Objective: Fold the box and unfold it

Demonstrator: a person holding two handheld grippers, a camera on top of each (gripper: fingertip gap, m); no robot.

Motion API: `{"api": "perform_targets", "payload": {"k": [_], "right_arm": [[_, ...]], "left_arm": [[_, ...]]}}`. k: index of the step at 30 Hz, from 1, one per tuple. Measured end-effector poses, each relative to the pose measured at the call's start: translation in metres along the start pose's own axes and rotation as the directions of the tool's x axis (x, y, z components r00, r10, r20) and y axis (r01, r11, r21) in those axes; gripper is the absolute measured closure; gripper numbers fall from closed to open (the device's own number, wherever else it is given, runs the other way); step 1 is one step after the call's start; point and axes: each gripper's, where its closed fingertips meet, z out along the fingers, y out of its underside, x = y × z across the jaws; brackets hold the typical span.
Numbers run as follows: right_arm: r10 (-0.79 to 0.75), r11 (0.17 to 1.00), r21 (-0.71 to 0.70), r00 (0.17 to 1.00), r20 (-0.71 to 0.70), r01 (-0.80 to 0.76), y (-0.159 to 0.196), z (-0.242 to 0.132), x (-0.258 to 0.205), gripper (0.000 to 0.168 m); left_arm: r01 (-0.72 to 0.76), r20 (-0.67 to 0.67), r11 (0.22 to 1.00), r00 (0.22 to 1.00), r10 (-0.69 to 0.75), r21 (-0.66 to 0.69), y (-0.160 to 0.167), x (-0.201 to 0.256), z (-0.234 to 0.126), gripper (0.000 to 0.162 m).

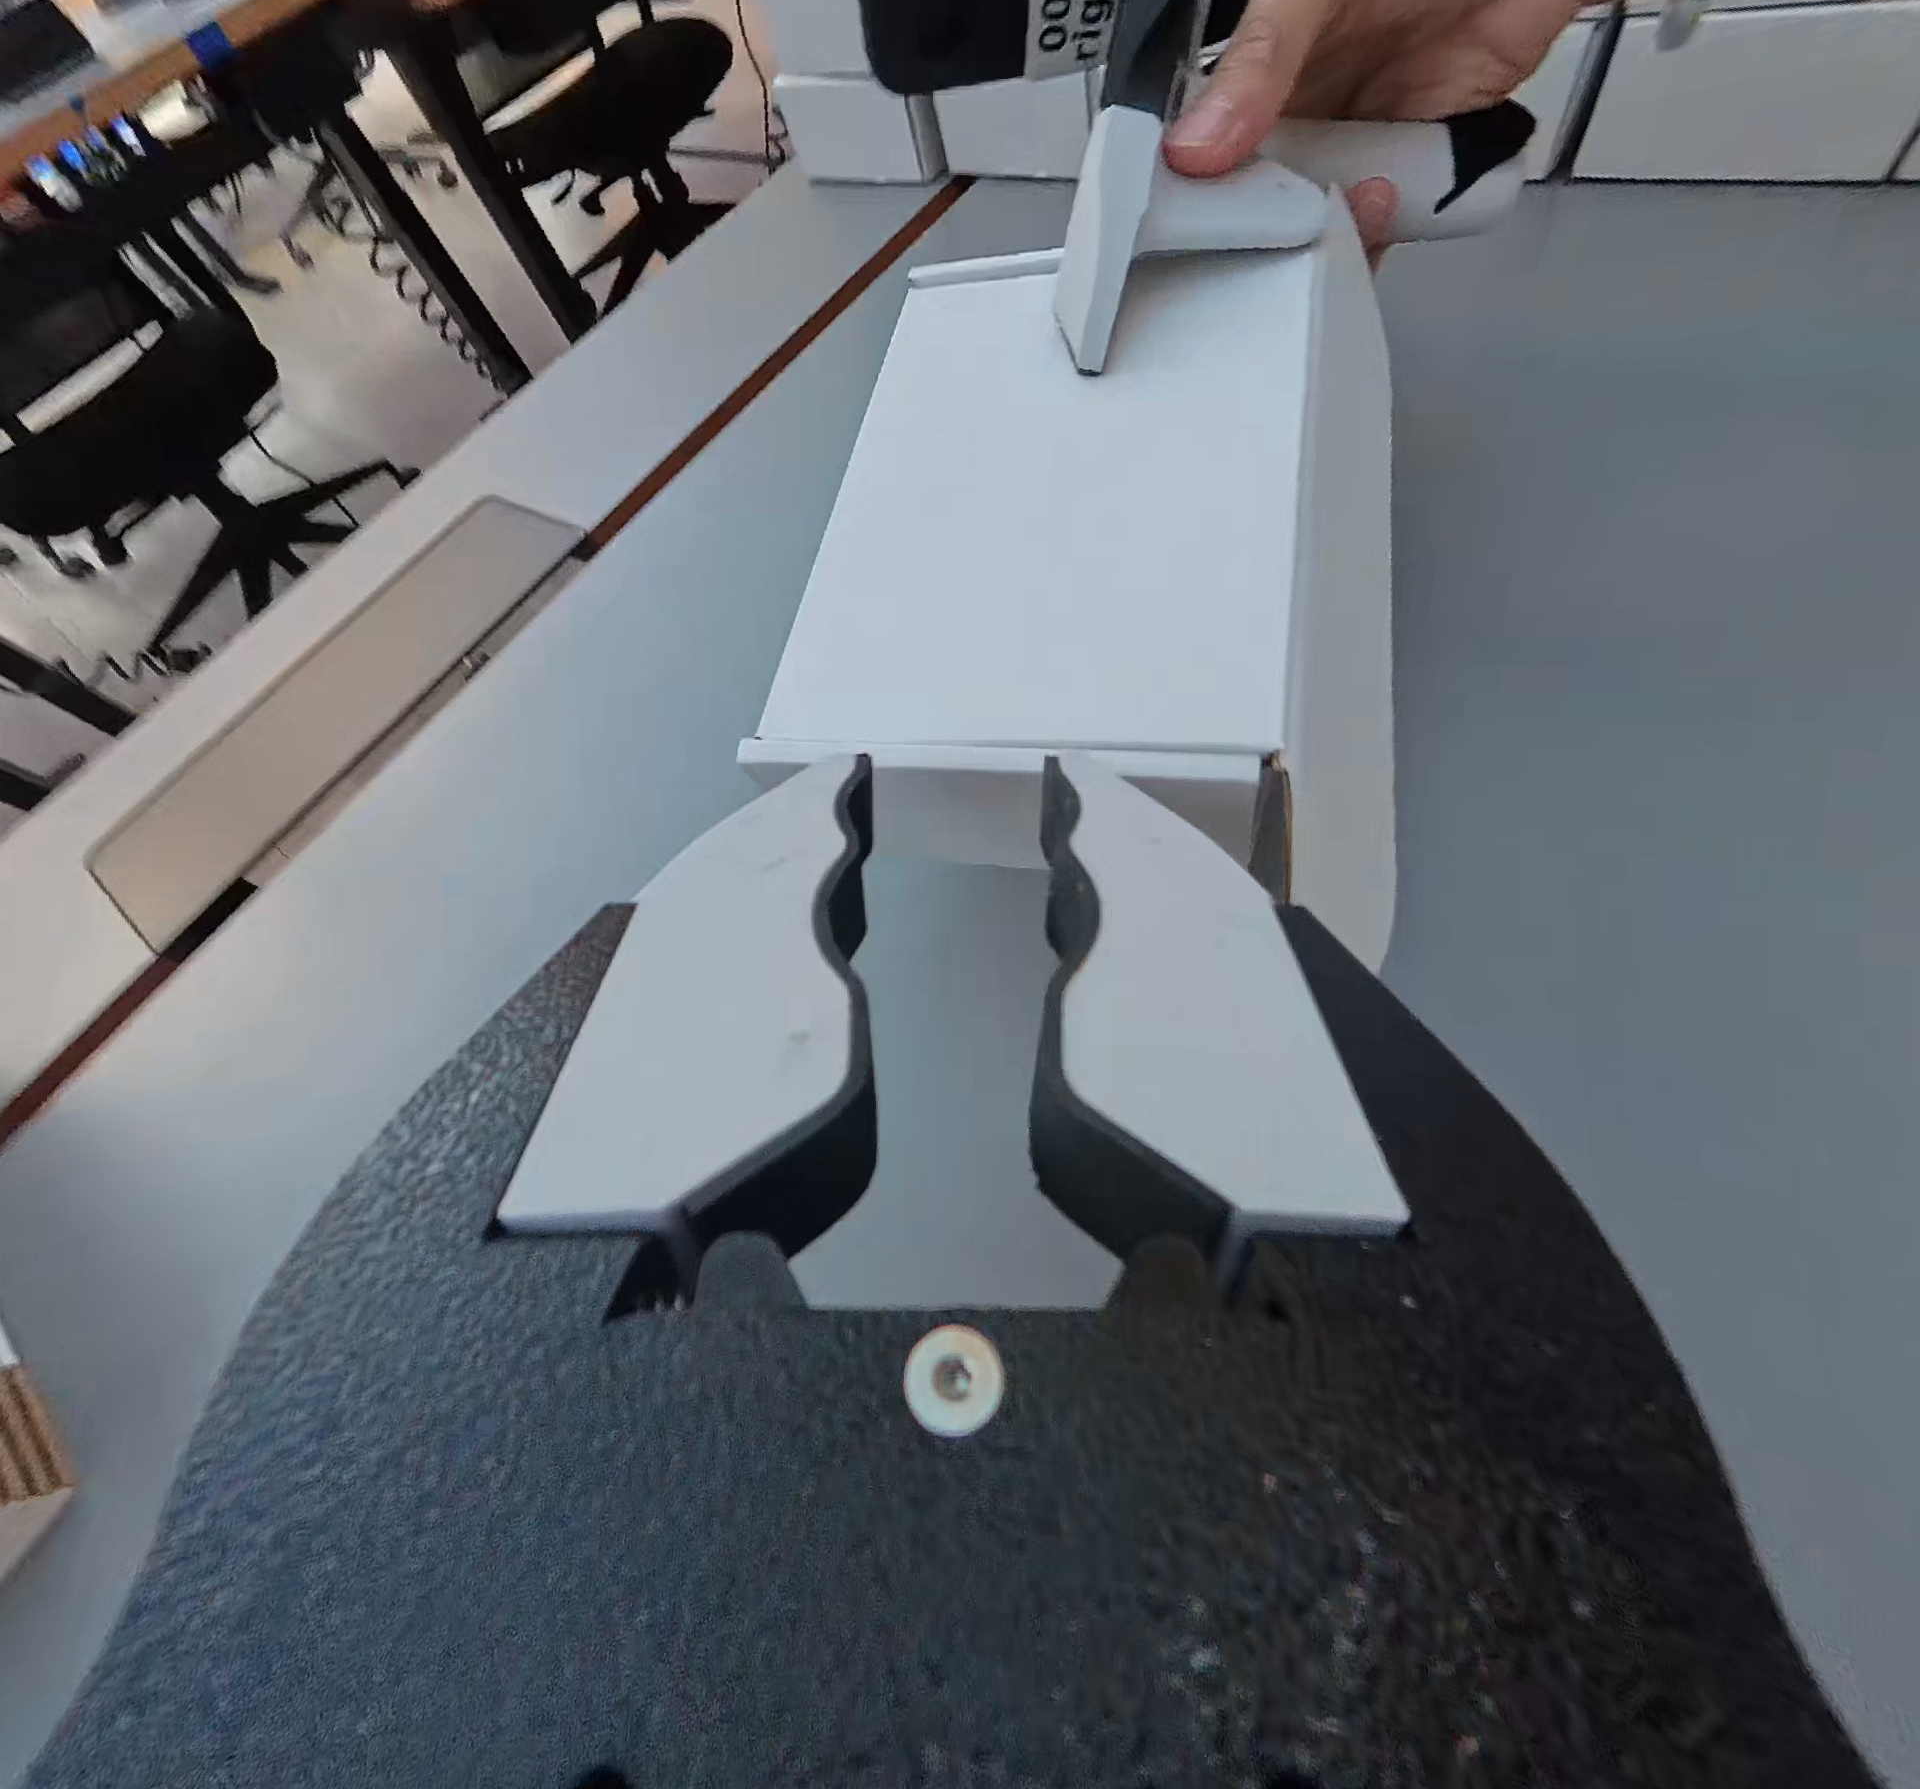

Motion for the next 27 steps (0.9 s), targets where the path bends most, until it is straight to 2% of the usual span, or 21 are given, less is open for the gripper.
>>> {"api": "perform_targets", "payload": {"k": [2,3,5,7,10,13,17,21,23,24,27], "right_arm": [[-0.01,1.0,-0.025,0.998,0.056,0.011,0.006,-0.009,-0.007,0.096],[-0.011,0.999,-0.047,0.996,0.09,0.016,0.011,-0.013,-0.011,0.096],[-0.004,0.997,-0.071,0.99,0.144,0.015,0.018,-0.019,-0.018,0.096],[-0.005,0.995,-0.095,0.977,0.214,0.026,0.025,-0.023,-0.027,0.096],[-0.013,0.989,-0.14,0.967,0.253,0.05,0.036,-0.021,-0.032,0.096],[-0.042,0.981,-0.171,0.967,0.252,0.087,0.043,-0.012,-0.036,0.096],[-0.03,0.972,-0.22,0.967,0.253,0.088,0.05,-0.001,-0.041,0.096],[-0.018,0.97,-0.229,0.969,0.247,0.077,0.05,0.004,-0.04,0.096],[-0.015,0.968,-0.238,0.97,0.241,0.074,0.052,0.006,-0.038,0.096],[-0.015,0.968,-0.241,0.971,0.239,0.075,0.054,0.007,-0.036,0.096],[-0.006,0.975,-0.215,0.968,0.251,0.062,0.053,0.005,-0.032,0.096]], "left_arm": [[-0.22,0.044,0.975,0.975,0.219,0.031,-0.013,0.009,-0.014,0.117],[-0.351,0.098,0.936,0.933,0.346,0.034,-0.018,0.012,-0.021,0.106],[-0.6,0.191,0.8,0.785,0.59,-0.006,-0.023,0.022,-0.03,0.094],[-0.771,0.239,0.631,0.599,0.765,-0.086,-0.021,0.032,-0.031,0.09],[-0.892,0.267,0.428,0.38,0.886,-0.149,-0.016,0.053,-0.023,0.076],[-0.938,0.34,0.304,0.236,0.91,-0.164,-0.023,0.068,-0.016,0.071],[-0.964,0.378,0.219,0.148,0.914,-0.152,-0.034,0.083,-0.008,0.071],[-0.99,0.367,0.092,0.046,0.929,-0.11,-0.037,0.103,-0.004,0.087],[-0.993,0.362,0.056,0.014,0.932,-0.105,-0.035,0.11,-0.001,0.088],[-0.993,0.349,0.049,0.008,0.937,-0.108,-0.033,0.111,0.0,0.088],[-0.981,0.34,0.109,0.049,0.939,-0.161,-0.032,0.103,0.001,0.093]]}}
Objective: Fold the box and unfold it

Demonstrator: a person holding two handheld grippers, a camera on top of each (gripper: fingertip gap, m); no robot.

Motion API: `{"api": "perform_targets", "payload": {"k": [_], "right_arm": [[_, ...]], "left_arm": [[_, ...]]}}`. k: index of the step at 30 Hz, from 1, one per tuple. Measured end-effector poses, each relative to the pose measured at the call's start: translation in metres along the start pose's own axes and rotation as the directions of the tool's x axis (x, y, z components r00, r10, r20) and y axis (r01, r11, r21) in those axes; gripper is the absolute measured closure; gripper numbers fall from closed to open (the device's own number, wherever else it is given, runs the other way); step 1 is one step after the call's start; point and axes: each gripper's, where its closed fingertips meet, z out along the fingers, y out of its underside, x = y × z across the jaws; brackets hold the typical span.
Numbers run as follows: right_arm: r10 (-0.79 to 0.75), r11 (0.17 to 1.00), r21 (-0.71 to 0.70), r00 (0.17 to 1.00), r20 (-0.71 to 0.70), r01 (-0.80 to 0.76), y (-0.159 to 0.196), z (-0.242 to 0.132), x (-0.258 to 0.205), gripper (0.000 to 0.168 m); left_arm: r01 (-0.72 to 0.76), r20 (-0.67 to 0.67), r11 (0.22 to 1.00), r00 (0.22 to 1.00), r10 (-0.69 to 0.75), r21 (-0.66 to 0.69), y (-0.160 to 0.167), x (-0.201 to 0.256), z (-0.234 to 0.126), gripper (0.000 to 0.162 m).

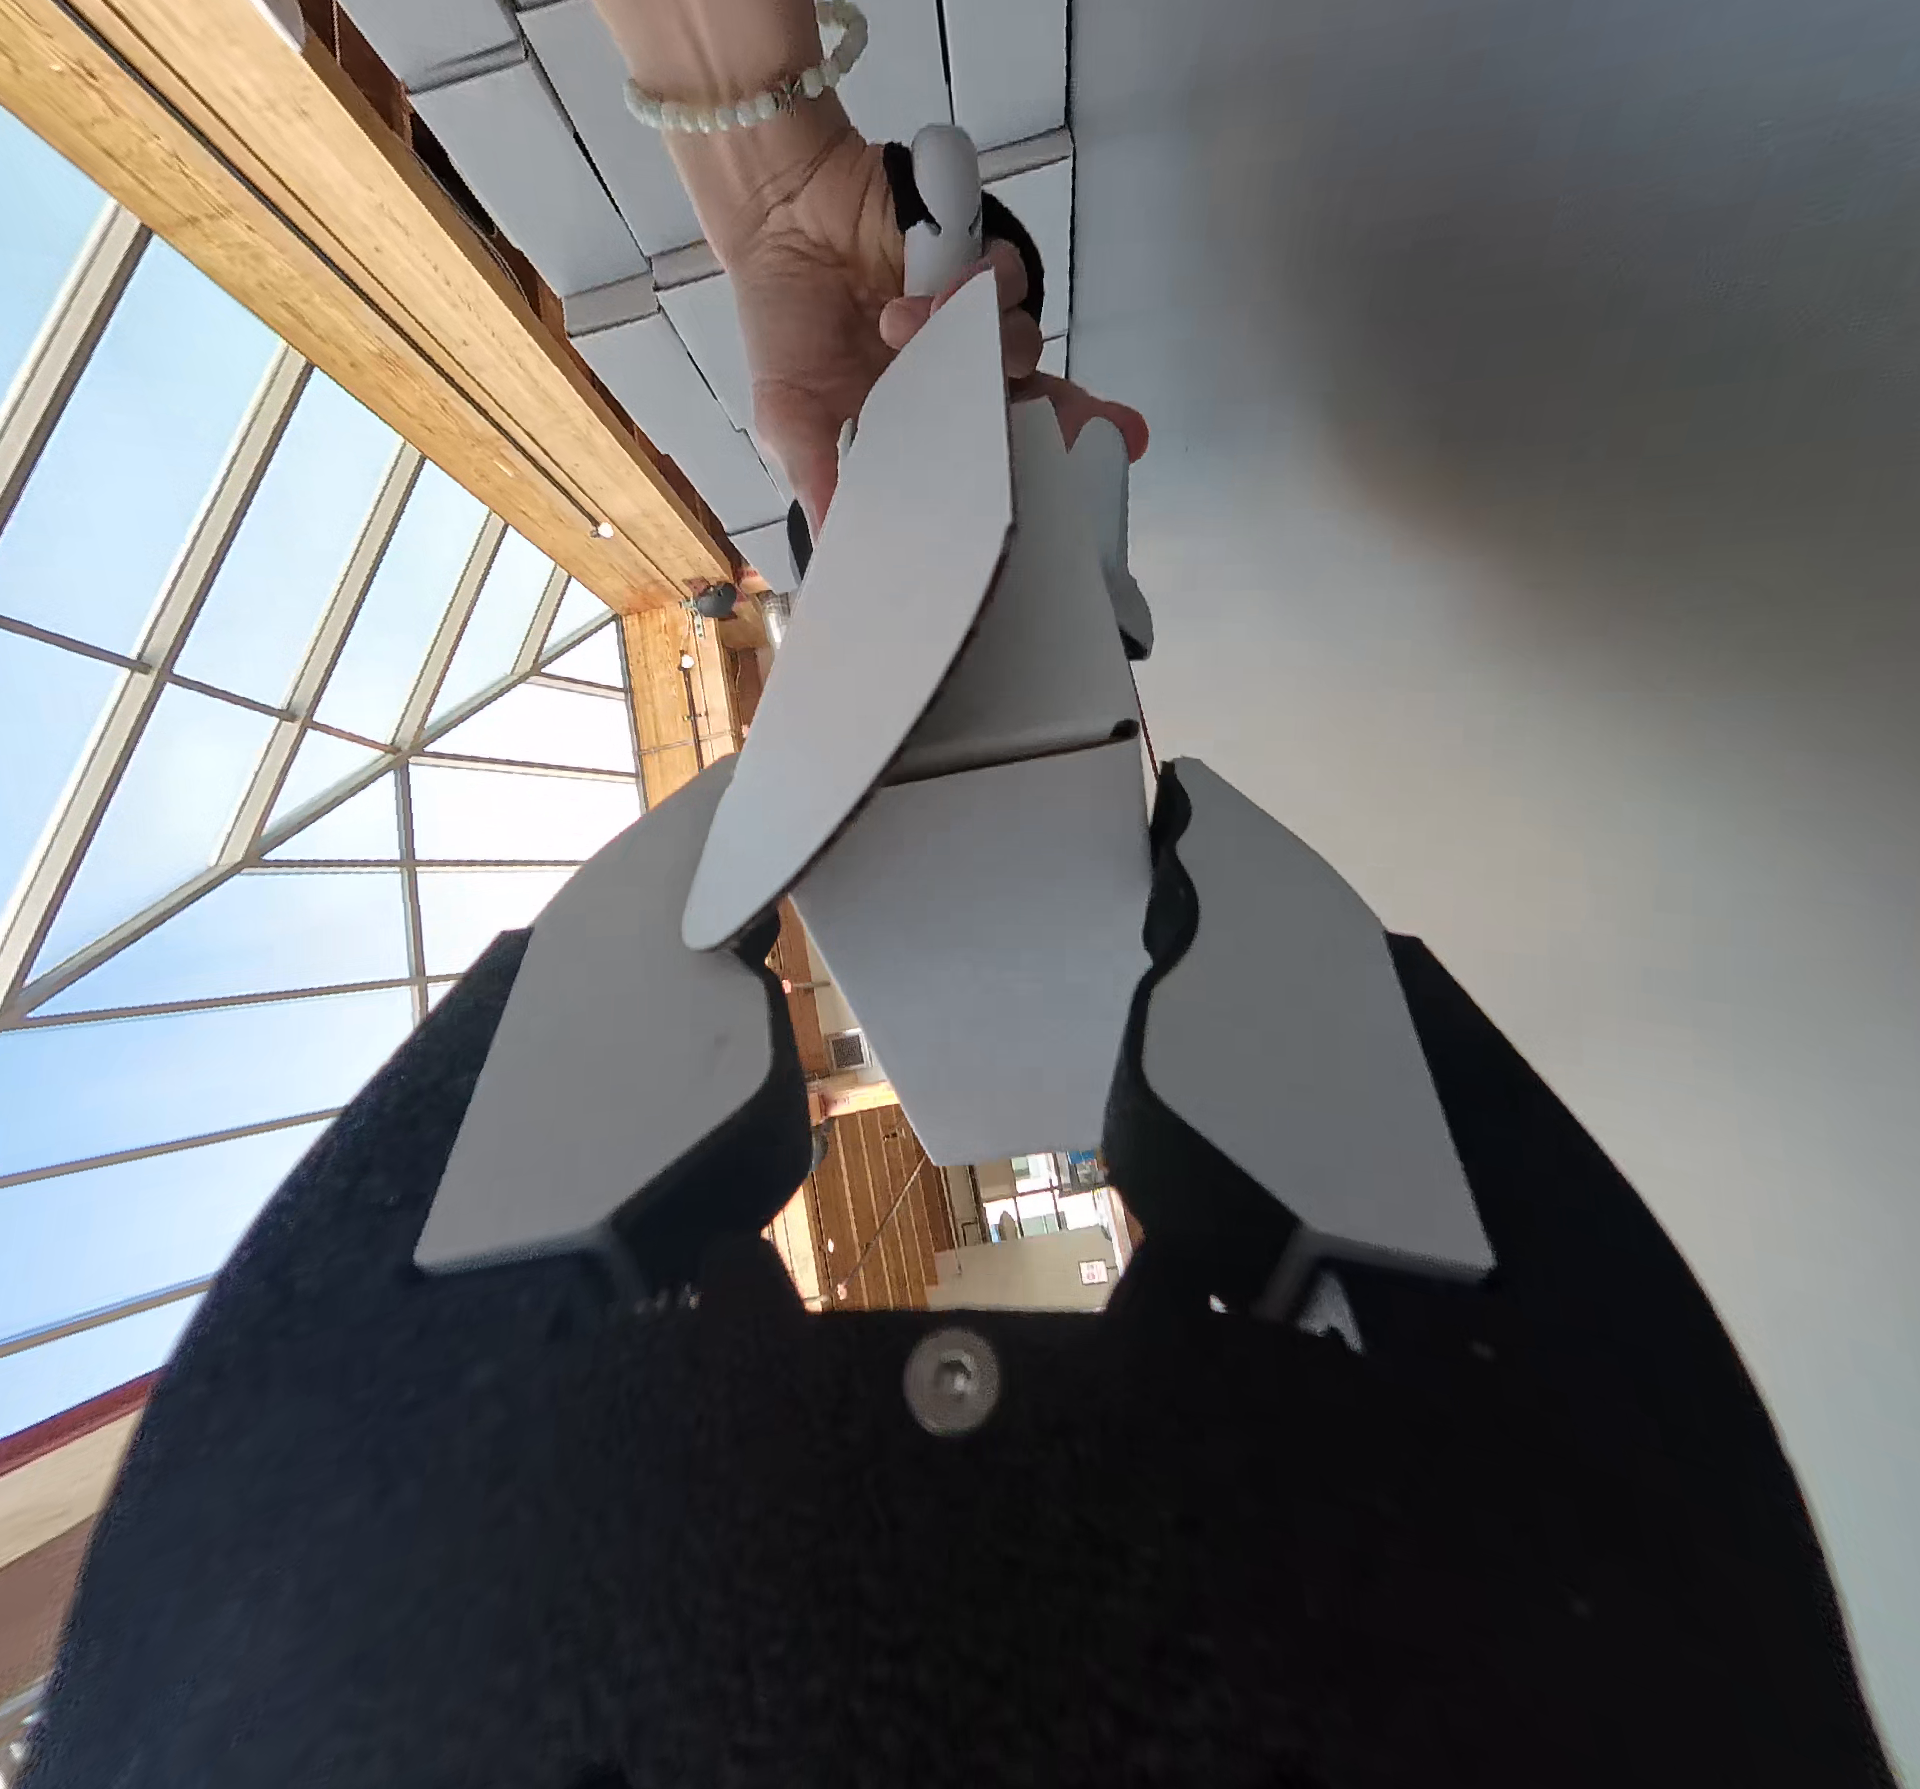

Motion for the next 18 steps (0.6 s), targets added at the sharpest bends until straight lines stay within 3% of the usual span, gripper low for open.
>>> {"api": "perform_targets", "payload": {"k": [3,6,8,10,13,15,18], "right_arm": [[-0.073,0.997,0.007,0.997,0.006,0.073,0.003,-0.006,-0.002,0.089],[-0.231,0.966,0.115,0.973,-0.03,0.233,-0.008,-0.031,-0.021,0.07],[-0.339,0.912,0.231,0.94,-0.037,0.339,-0.017,-0.053,-0.047,0.065],[-0.444,0.845,0.294,0.892,-0.083,0.448,-0.019,-0.071,-0.068,0.061],[-0.546,0.721,0.325,0.791,-0.277,0.612,-0.027,-0.086,-0.081,0.065],[-0.615,0.59,0.263,0.636,-0.465,0.763,-0.028,-0.09,-0.083,0.062],[-0.682,0.399,0.061,0.341,-0.647,0.915,-0.018,-0.087,-0.08,0.072]], "left_arm": [[0.049,-0.013,0.999,0.999,-0.049,-0.011,0.003,-0.005,-0.002,0.095],[0.283,-0.027,0.959,0.959,-0.283,-0.004,0.012,-0.024,-0.01,0.095],[0.478,-0.017,0.878,0.878,-0.478,-0.003,0.026,-0.042,-0.017,0.096],[0.694,-0.035,0.72,0.72,-0.693,0.013,0.042,-0.056,-0.021,0.096],[0.926,-0.131,0.376,0.377,-0.917,0.035,0.06,-0.061,-0.022,0.096],[0.984,-0.214,0.178,0.18,-0.96,0.027,0.065,-0.054,-0.02,0.096],[0.998,-0.284,0.066,0.059,-0.957,-0.018,0.068,-0.029,-0.014,0.096]]}}
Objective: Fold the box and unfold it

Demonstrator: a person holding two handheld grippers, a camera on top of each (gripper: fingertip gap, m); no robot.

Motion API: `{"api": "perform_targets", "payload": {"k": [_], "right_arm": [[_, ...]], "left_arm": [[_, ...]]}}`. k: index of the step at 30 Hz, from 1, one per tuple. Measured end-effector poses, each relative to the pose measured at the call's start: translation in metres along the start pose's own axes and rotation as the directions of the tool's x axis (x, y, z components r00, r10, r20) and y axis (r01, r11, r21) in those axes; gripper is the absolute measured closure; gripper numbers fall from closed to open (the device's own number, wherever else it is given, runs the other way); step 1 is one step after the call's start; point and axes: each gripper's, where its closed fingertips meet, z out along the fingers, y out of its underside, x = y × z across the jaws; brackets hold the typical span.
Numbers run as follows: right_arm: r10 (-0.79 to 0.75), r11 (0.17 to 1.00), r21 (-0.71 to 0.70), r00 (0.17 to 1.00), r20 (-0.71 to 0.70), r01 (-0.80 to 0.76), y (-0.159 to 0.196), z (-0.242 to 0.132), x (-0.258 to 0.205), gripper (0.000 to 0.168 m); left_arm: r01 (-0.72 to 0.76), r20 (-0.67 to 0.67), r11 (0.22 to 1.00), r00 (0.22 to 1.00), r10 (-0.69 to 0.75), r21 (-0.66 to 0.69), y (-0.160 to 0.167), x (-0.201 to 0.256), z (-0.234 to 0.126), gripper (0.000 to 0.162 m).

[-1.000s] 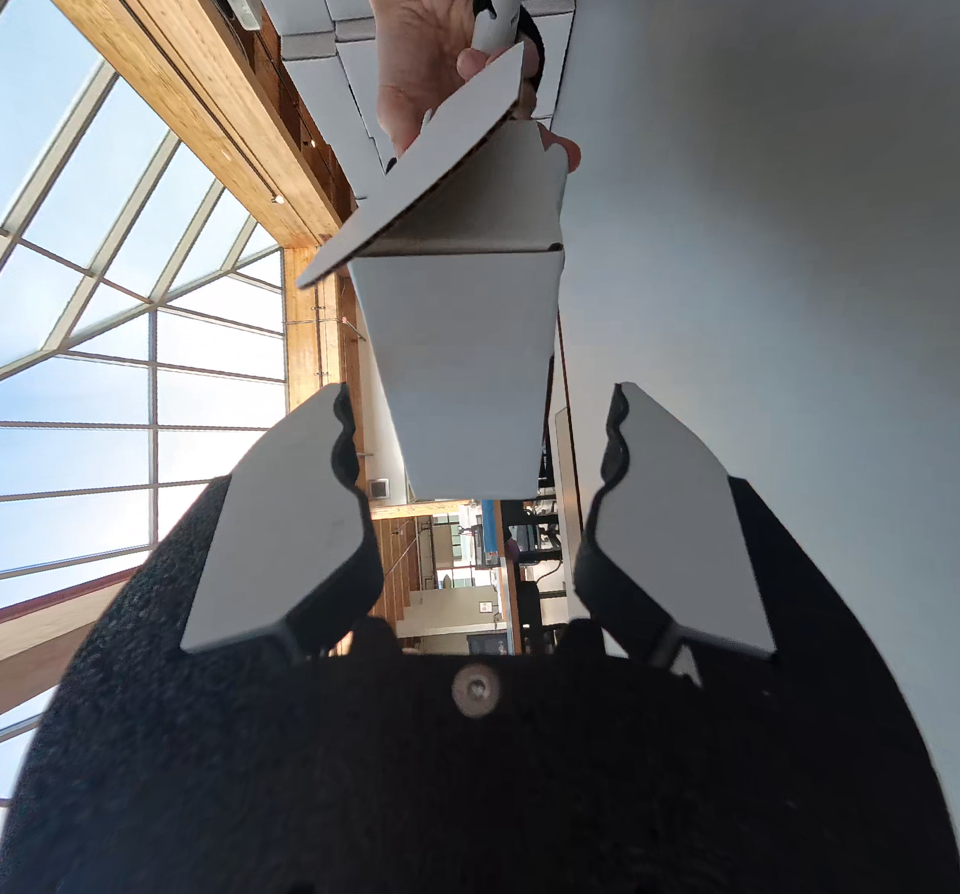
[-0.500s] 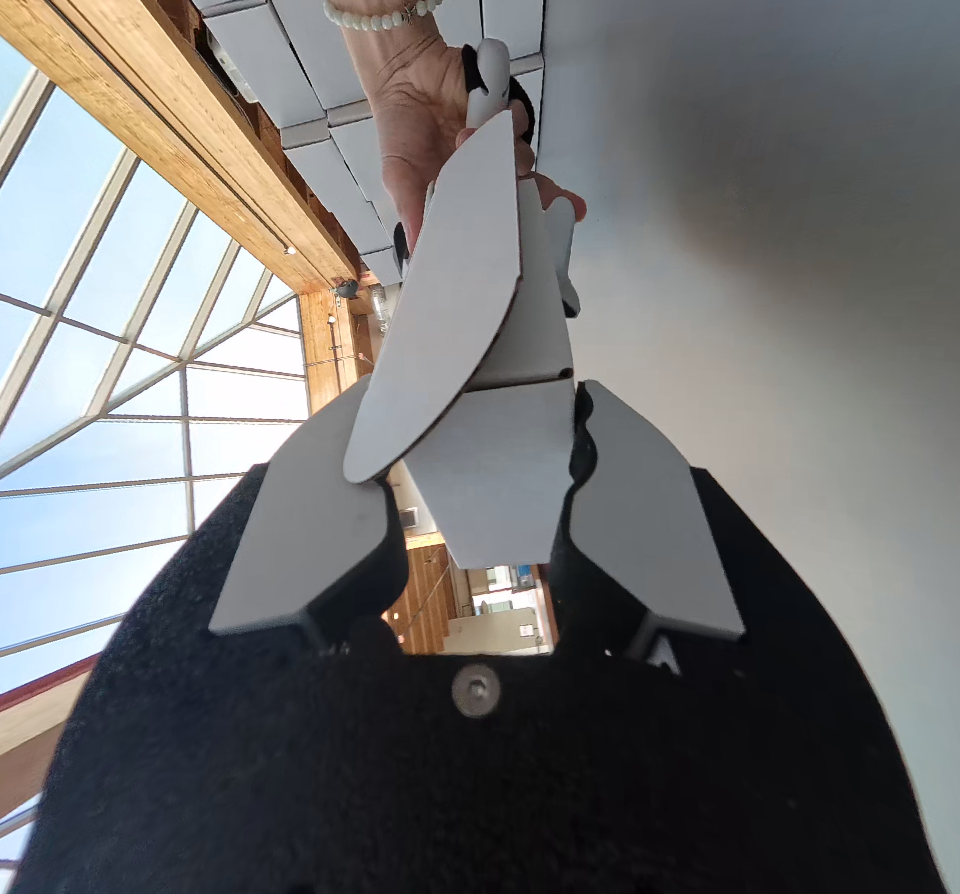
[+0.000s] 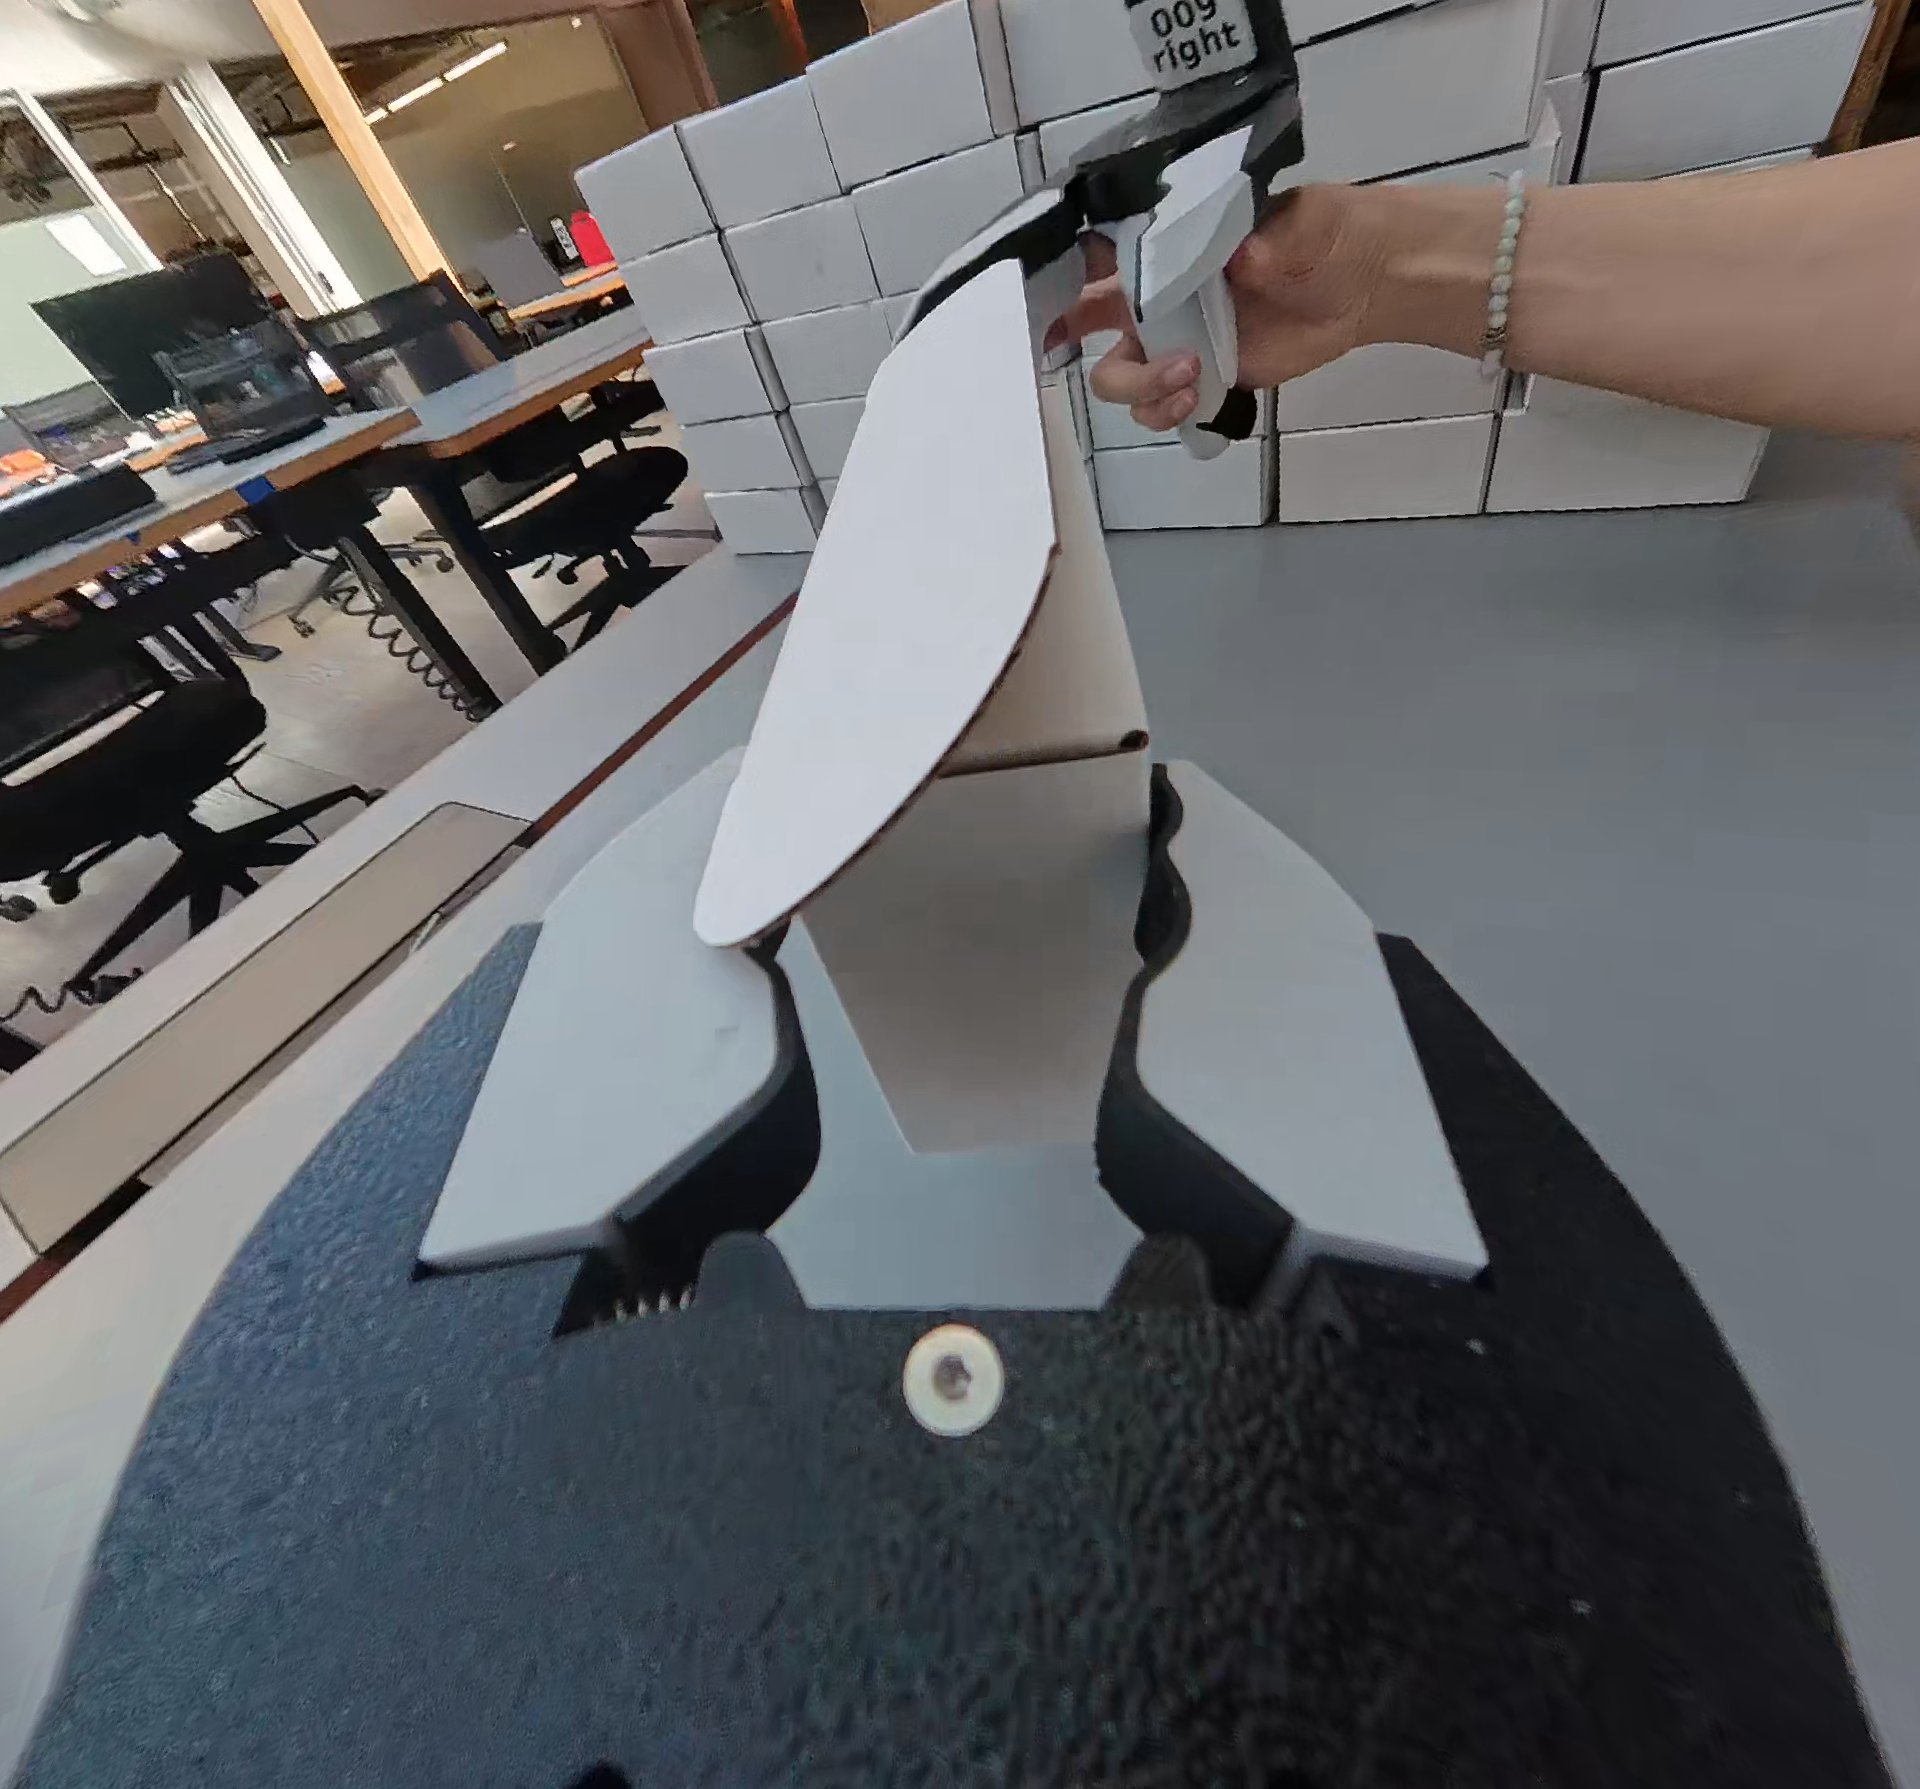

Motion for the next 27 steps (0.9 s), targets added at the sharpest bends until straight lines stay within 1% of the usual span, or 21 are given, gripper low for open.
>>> {"api": "perform_targets", "payload": {"k": [2,3,4,7,10,12,14,15,18,20,23,25,27], "right_arm": [[-0.134,0.991,-0.021,0.989,-0.057,0.133,0.008,-0.001,-0.008,0.085],[-0.178,0.984,-0.047,0.981,-0.073,0.175,0.015,0.0,-0.012,0.093],[-0.211,0.975,-0.09,0.974,-0.08,0.204,0.024,0.001,-0.014,0.097],[-0.301,0.943,-0.171,0.952,-0.06,0.287,0.046,0.007,-0.024,0.101],[-0.422,0.895,-0.193,0.904,-0.071,0.403,0.053,0.013,-0.028,0.109],[-0.479,0.869,-0.177,0.875,-0.064,0.463,0.052,0.016,-0.032,0.128],[-0.468,0.875,-0.145,0.884,-0.002,0.463,0.052,0.018,-0.042,0.151],[-0.455,0.88,-0.141,0.89,0.026,0.454,0.054,0.018,-0.044,0.156],[-0.449,0.882,-0.128,0.891,0.072,0.454,0.056,0.019,-0.048,0.159],[-0.453,0.88,-0.126,0.888,0.076,0.459,0.055,0.021,-0.048,0.162],[-0.416,0.9,-0.11,0.907,0.069,0.421,0.052,0.022,-0.046,0.165],[-0.329,0.935,-0.118,0.942,0.067,0.335,0.05,0.022,-0.043,0.165],[-0.189,0.971,-0.139,0.98,0.068,0.196,0.049,0.023,-0.041,0.165]], "left_arm": [[0.024,-0.049,1.0,0.999,-0.025,-0.018,0.018,0.005,0.004,0.096],[0.018,-0.072,1.0,0.997,-0.02,-0.023,0.026,0.008,0.005,0.096],[0.014,-0.09,1.0,0.996,-0.016,-0.025,0.032,0.011,0.005,0.096],[0.041,-0.146,0.999,0.988,-0.042,-0.012,0.044,0.019,0.005,0.096],[0.043,-0.199,0.998,0.979,-0.053,-0.053,0.062,0.03,0.007,0.096],[0.066,-0.216,0.996,0.973,-0.078,-0.061,0.068,0.034,0.008,0.096],[0.064,-0.228,0.996,0.971,-0.078,-0.069,0.068,0.034,0.008,0.096],[0.065,-0.234,0.995,0.969,-0.08,-0.073,0.068,0.033,0.008,0.096],[0.05,-0.251,0.994,0.965,-0.073,-0.097,0.07,0.033,0.008,0.096],[0.049,-0.258,0.994,0.963,-0.074,-0.102,0.07,0.032,0.008,0.096],[0.05,-0.264,0.994,0.962,-0.074,-0.097,0.07,0.032,0.008,0.095],[0.051,-0.261,0.993,0.962,-0.078,-0.107,0.07,0.032,0.008,0.095],[0.061,-0.254,0.989,0.963,-0.093,-0.132,0.071,0.032,0.008,0.096]]}}
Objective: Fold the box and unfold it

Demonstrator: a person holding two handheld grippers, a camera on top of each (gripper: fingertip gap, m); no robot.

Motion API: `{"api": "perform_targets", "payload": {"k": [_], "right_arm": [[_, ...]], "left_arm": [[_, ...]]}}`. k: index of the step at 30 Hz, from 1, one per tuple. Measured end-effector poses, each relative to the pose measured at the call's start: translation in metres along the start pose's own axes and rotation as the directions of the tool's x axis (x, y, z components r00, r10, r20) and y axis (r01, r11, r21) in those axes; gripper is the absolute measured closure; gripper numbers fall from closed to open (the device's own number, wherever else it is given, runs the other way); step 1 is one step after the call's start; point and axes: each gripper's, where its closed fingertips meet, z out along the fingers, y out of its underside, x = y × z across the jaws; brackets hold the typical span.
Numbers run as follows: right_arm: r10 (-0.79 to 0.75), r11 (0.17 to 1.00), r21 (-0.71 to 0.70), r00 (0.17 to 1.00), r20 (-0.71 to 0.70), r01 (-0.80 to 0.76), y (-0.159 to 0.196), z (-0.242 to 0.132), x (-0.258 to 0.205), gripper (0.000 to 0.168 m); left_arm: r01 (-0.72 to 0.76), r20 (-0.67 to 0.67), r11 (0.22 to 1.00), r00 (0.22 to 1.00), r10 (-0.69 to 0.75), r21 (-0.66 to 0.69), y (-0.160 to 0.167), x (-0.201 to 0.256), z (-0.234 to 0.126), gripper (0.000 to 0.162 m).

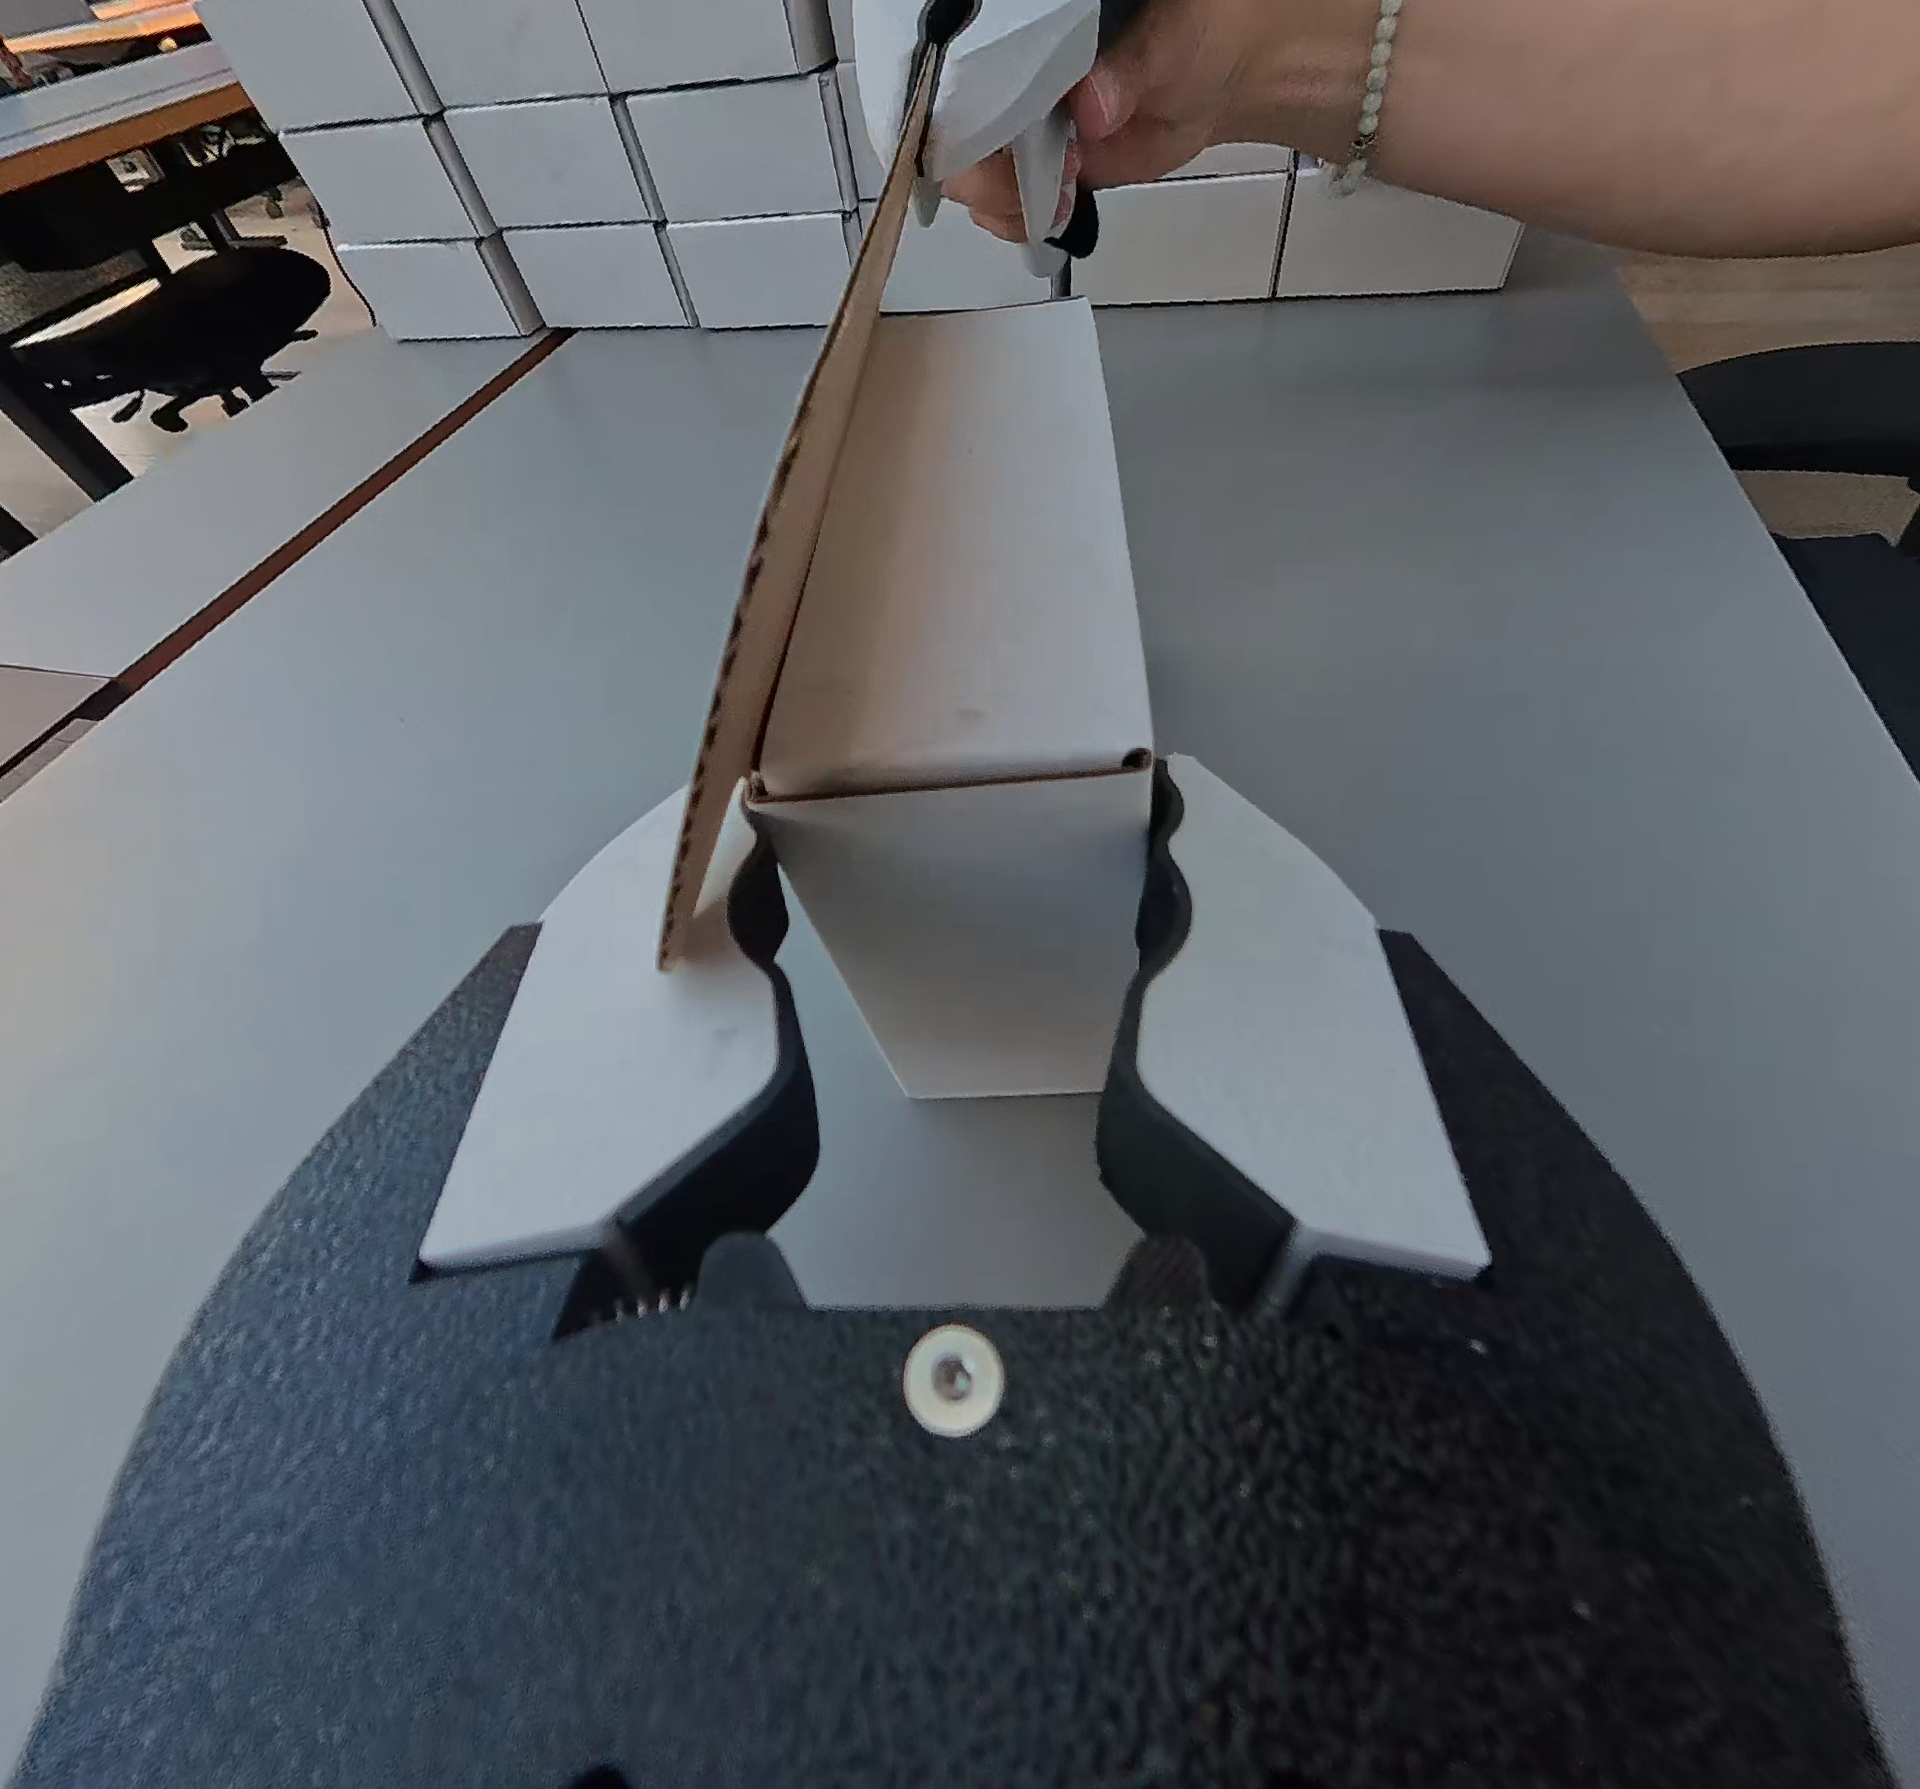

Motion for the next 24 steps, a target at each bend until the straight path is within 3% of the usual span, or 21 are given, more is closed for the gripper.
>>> {"api": "perform_targets", "payload": {"k": [3,6,10,14,20,24], "right_arm": [[0.271,0.962,0.009,0.962,0.029,-0.271,-0.002,0.002,0.006,0.165],[0.44,0.895,0.058,0.897,0.05,-0.442,-0.009,0.002,0.01,0.164],[0.509,0.861,0.024,0.86,-0.038,-0.509,-0.004,0.003,0.016,0.165],[0.484,0.871,-0.043,0.869,-0.1,-0.49,0.003,0.001,0.014,0.165],[0.608,0.788,-0.022,0.782,-0.134,-0.616,0.0,0.005,0.02,0.163],[0.596,0.795,-0.014,0.786,-0.164,-0.606,-0.001,0.009,0.024,0.163]], "left_arm": [[0.042,0.01,0.998,0.999,-0.042,-0.042,0.002,-0.002,0.0,0.096],[0.073,0.043,0.994,0.997,-0.069,-0.085,0.005,-0.006,0.0,0.097],[0.108,0.075,0.987,0.992,-0.099,-0.121,0.005,-0.009,0.003,0.098],[0.135,0.106,0.975,0.987,-0.117,-0.175,0.005,-0.012,0.011,0.098],[0.165,0.142,0.965,0.98,-0.138,-0.205,0.005,-0.016,0.019,0.098],[0.177,0.163,0.963,0.976,-0.144,-0.206,0.004,-0.018,0.021,0.098]]}}
